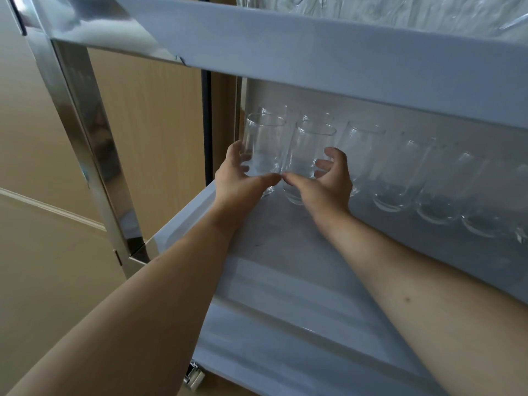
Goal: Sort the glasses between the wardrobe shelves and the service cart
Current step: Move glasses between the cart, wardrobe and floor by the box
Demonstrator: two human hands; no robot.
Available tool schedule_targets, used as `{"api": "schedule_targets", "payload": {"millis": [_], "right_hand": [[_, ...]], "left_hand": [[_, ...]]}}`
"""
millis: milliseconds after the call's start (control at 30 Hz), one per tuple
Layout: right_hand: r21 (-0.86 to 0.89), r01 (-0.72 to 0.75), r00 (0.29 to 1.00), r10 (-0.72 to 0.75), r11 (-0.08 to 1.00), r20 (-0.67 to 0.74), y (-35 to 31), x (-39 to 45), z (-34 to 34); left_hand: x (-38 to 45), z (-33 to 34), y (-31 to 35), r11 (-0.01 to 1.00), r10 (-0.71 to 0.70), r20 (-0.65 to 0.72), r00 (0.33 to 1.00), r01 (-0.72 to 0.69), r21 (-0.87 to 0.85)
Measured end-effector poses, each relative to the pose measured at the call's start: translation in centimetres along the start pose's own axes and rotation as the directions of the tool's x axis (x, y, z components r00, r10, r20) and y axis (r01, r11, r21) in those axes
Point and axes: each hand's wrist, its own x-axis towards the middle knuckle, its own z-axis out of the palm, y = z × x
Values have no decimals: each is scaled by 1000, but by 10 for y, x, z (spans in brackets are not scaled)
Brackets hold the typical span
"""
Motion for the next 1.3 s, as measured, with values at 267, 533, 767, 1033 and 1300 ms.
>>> {"api": "schedule_targets", "payload": {"millis": [267, 533, 767, 1033, 1300], "right_hand": [[-97, -9, 999, 13, 995, 43, -1, -12, -10], [-286, -31, 995, 58, 958, 86, -2, -35, -54], [-368, 36, 983, 34, 929, 180, -19, -90, -71], [-594, 140, 913, 129, 792, 387, -88, -150, -146], [-707, 113, 762, 396, 698, 512, -202, -177, -240]], "left_hand": [[-2, -1, 4, 1000, 0, 23, 1000, 0, 26], [-18, -6, 23, 987, -118, 43, 992, 112, 117], [-80, -31, 45, 915, -213, 58, 975, 179, 362], [-176, -88, 117, 695, -338, 144, 930, 144, 705], [-228, -111, 271, 576, -462, 249, 851, 75, 814]]}}
